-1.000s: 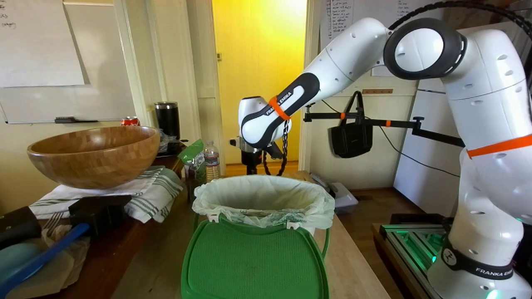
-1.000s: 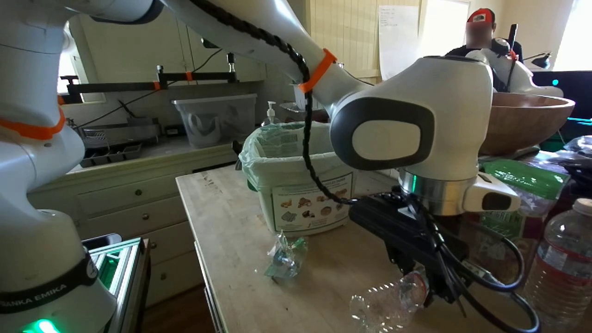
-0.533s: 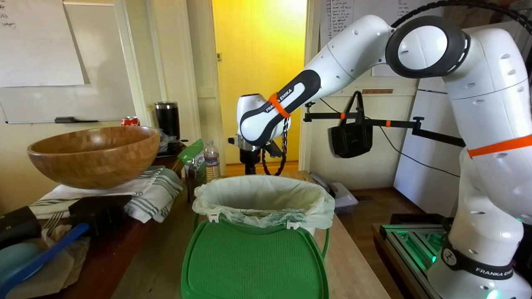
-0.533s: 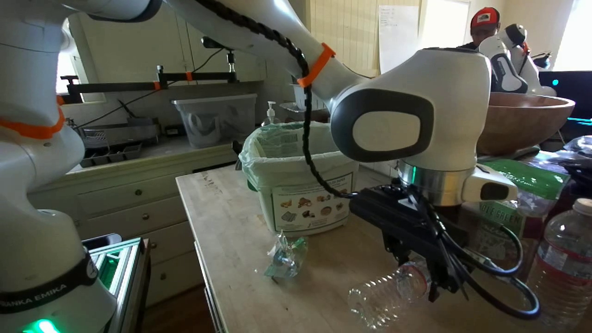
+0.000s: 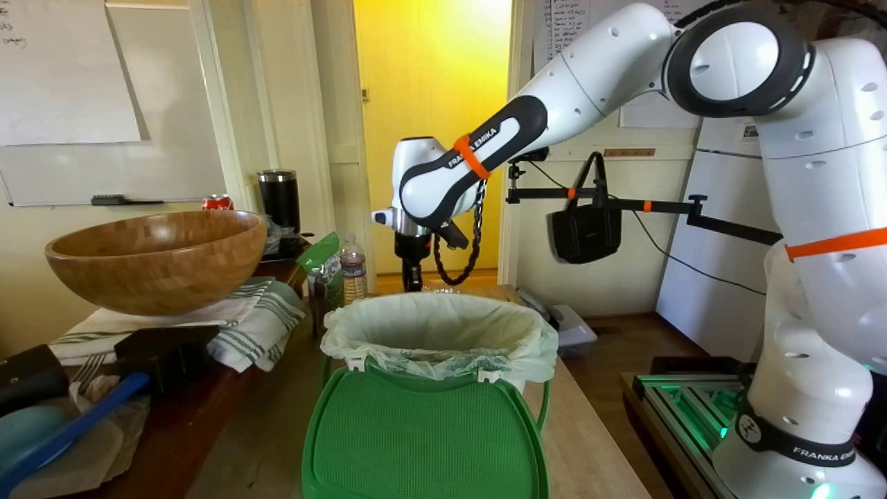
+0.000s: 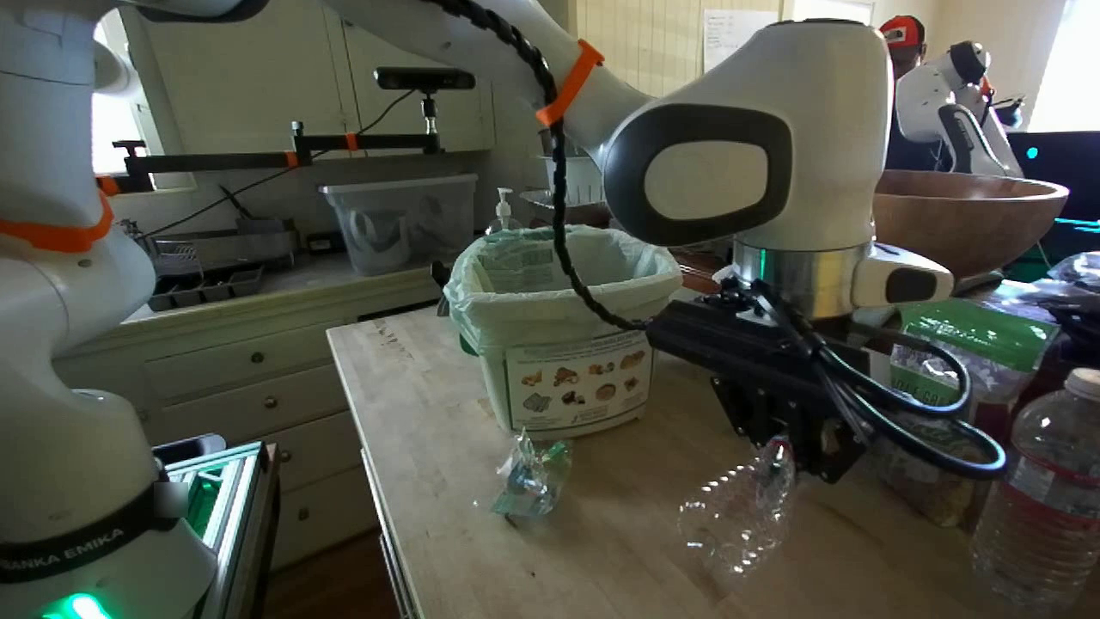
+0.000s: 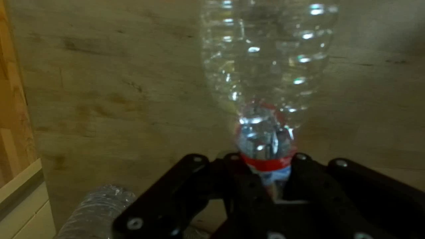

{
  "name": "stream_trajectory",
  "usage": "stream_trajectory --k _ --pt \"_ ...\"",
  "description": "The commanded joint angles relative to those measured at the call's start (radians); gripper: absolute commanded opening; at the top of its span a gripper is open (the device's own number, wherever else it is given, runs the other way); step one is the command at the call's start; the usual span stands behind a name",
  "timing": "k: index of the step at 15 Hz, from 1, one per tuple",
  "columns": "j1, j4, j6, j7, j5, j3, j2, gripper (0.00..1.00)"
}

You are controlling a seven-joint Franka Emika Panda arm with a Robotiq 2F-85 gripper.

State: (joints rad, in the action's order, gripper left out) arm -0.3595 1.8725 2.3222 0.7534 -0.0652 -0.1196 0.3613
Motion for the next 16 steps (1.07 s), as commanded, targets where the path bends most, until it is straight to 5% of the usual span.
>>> stream_trajectory --k 1,6,16 --pt "0.023 0.048 -0.020 -0.014 0.035 -0.010 -0.071 0.15" --pt "0.053 0.091 -0.047 0.003 0.069 -0.007 -0.164 0.19" --pt "0.191 0.205 -0.102 0.002 0.297 0.014 -0.380 0.10"
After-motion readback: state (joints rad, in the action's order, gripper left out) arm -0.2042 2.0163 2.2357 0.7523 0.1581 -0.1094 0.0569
